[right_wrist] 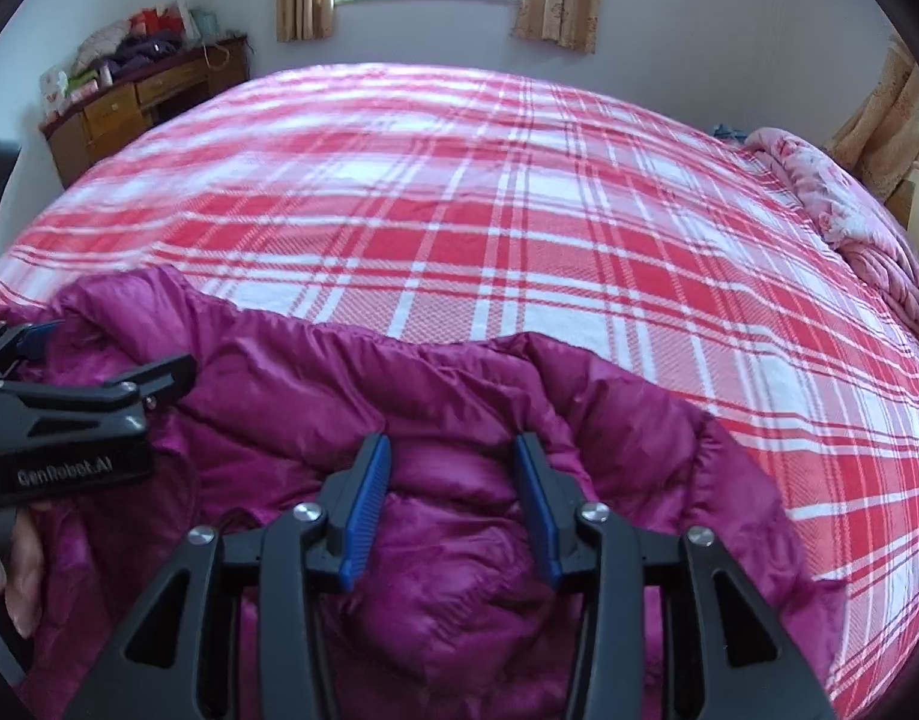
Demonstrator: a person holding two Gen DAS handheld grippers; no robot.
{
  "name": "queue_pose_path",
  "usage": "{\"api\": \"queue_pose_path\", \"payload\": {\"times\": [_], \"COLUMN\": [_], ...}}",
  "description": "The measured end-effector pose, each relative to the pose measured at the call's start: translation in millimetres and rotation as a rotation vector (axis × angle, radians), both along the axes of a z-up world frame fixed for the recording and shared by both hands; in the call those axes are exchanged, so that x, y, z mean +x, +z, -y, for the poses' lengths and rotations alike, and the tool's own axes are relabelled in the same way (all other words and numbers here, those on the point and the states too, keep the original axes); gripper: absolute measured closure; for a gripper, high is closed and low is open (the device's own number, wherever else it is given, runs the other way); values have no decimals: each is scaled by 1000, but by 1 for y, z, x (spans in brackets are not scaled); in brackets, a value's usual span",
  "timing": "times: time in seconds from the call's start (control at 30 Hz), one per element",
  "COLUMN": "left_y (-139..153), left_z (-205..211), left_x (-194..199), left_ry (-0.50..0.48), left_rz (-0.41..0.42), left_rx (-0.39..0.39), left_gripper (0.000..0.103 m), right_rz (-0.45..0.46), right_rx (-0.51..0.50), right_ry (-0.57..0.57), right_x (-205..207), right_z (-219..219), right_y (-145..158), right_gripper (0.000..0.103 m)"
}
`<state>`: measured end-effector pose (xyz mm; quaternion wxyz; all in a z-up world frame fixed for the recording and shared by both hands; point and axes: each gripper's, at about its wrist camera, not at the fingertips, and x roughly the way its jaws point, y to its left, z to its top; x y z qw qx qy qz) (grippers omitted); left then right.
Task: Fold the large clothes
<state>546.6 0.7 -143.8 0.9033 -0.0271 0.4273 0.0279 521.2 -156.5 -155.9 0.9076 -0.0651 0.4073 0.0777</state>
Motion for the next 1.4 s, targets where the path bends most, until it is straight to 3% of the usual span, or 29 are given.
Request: {"api": "queue_pose_path", "payload": {"times": [0.03, 0.07, 0.17, 0.27, 0.37, 0.6, 0.83, 0.93, 1.1, 1.4], "left_y": [9, 18, 37, 43, 31, -10, -21, -23, -28, -30], "left_z": [-4, -10, -26, -44, -57, -91, -96, -85, -76, -72], "left_x": [-11, -25, -65, -120, -173, -275, -332, -356, -390, -434], "left_ry": [-14, -21, -18, -27, -12, 56, 51, 13, -15, -26], "left_rz": [25, 56, 109, 126, 118, 44, 1, 7, 20, 40], "left_rx": [-17, -24, -52, -75, -39, -66, -112, -53, -21, -32], "left_gripper": [1, 1, 1, 1, 1, 1, 1, 1, 1, 1], "right_rz": [14, 34, 93, 76, 25, -43, -83, -60, -62, -84], "right_rx": [3, 3, -4, 46, 67, 90, 161, 163, 166, 157], "right_ry": [-6, -13, -30, -47, -32, -81, -166, -171, -178, -137], "right_x": [-9, -20, -55, -87, -127, -214, -280, -310, -343, -398], "right_z": [5, 11, 27, 45, 56, 84, 109, 111, 107, 92], "right_y": [6, 12, 27, 34, 28, 1, -16, -16, -17, -24], "right_gripper": [34, 31, 30, 30, 30, 30, 29, 29, 29, 29]}}
